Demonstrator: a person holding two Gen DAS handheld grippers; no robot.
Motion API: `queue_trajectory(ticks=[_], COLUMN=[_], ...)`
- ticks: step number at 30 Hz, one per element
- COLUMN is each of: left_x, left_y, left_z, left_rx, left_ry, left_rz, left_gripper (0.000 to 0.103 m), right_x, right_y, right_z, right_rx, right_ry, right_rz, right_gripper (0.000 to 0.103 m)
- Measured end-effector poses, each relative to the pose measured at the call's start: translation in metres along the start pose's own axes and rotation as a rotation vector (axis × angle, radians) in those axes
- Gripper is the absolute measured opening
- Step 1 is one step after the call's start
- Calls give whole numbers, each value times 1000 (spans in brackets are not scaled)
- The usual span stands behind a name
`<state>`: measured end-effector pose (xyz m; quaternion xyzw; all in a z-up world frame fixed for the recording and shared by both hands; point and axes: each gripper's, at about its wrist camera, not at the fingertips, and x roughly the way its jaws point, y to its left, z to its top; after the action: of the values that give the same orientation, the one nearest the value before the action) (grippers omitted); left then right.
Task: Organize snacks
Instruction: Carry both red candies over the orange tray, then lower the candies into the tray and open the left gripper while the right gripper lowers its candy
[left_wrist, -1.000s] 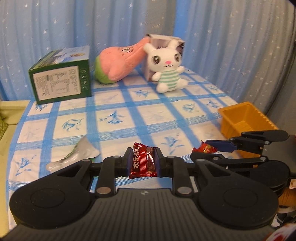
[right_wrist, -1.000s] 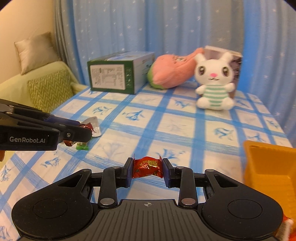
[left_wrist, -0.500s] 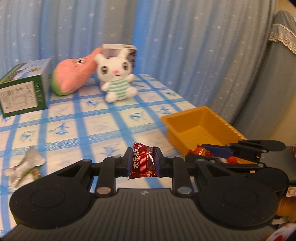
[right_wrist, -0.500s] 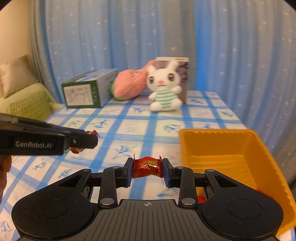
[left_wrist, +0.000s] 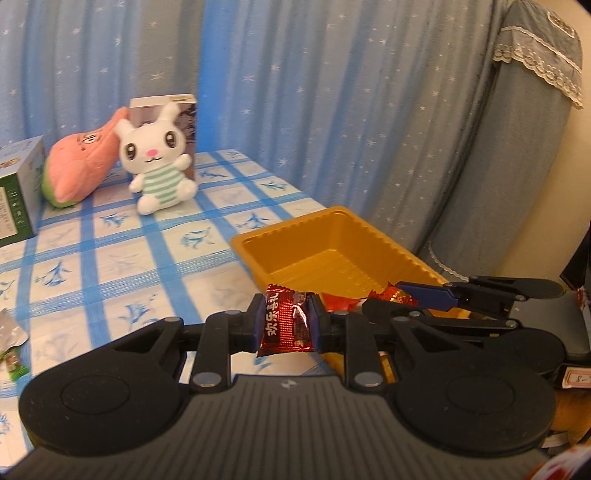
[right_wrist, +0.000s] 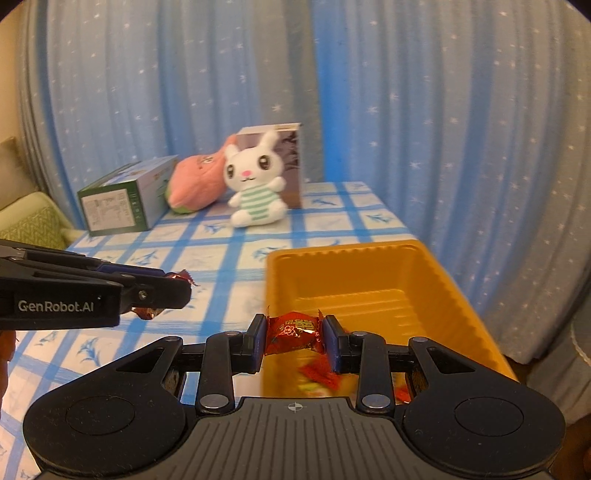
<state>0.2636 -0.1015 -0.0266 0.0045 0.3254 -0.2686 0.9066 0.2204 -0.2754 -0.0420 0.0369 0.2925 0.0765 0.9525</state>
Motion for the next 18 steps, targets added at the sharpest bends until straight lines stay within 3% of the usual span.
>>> queue_trajectory(ticks=[18], left_x=[37], left_y=[-40], left_z=[15], left_rx=[23], left_ry=[16], left_rz=[-65], left_gripper=[22], right_x=[-10], right_y=[-58], right_z=[-3], right_rx=[82], right_ry=[-2], right_rz=[-99], right_gripper=[33])
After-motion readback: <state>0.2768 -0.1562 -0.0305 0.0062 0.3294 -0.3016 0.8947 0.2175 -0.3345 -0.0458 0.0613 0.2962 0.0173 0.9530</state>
